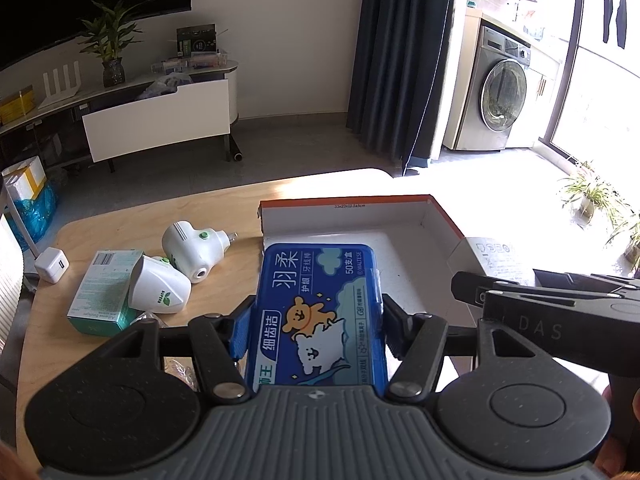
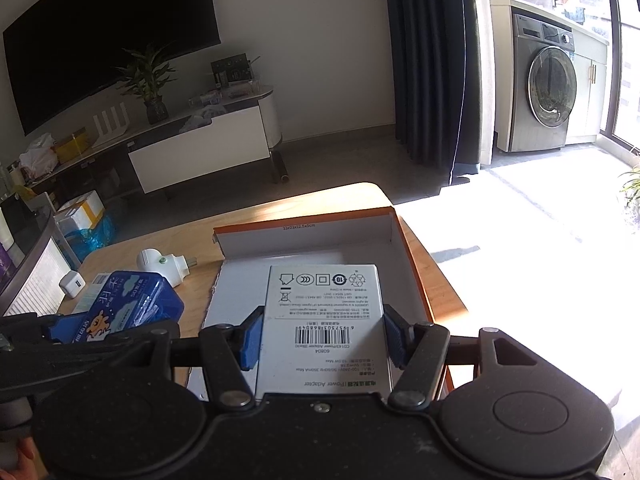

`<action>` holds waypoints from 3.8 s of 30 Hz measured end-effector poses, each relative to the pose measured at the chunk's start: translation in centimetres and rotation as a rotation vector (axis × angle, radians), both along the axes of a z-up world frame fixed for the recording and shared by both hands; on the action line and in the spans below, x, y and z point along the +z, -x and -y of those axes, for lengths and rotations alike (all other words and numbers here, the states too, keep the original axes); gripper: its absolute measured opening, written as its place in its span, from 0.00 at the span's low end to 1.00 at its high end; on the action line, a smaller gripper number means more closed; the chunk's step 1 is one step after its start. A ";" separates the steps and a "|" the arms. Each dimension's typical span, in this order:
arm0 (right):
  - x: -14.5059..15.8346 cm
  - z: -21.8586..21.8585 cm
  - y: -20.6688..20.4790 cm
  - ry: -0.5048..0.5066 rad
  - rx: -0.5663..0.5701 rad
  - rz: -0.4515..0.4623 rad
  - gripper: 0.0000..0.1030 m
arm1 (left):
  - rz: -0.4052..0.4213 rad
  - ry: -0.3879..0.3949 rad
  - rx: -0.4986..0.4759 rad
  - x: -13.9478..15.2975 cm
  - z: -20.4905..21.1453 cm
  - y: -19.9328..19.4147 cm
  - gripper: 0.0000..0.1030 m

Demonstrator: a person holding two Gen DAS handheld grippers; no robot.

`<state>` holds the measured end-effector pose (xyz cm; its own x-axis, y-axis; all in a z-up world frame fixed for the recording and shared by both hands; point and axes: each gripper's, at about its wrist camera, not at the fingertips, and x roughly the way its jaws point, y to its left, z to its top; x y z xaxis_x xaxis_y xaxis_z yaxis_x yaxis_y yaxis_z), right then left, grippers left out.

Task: Organize rigid objects
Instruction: 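Carry the blue tin and white box toward the open cardboard tray with both tools, then lower the white box into the tray and open the right tool while the left tool releases the tin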

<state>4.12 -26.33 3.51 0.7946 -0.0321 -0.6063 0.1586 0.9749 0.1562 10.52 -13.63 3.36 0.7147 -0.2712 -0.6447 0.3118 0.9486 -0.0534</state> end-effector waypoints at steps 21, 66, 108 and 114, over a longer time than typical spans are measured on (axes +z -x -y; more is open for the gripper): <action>0.0 0.6 -1.2 0.001 -0.006 -0.003 0.69 | -0.004 -0.004 -0.016 -0.1 0.9 -0.9 0.61; -0.6 2.8 -6.7 0.023 0.002 -0.033 0.69 | -0.073 -0.006 -0.050 -2.0 3.1 -4.7 0.61; 1.7 3.6 -2.3 0.000 -0.020 0.068 0.85 | -0.063 -0.016 0.039 -0.1 1.9 -3.1 0.94; 1.8 2.2 -1.7 0.003 0.019 0.060 0.86 | -0.051 -0.020 0.077 0.4 0.4 -2.2 0.94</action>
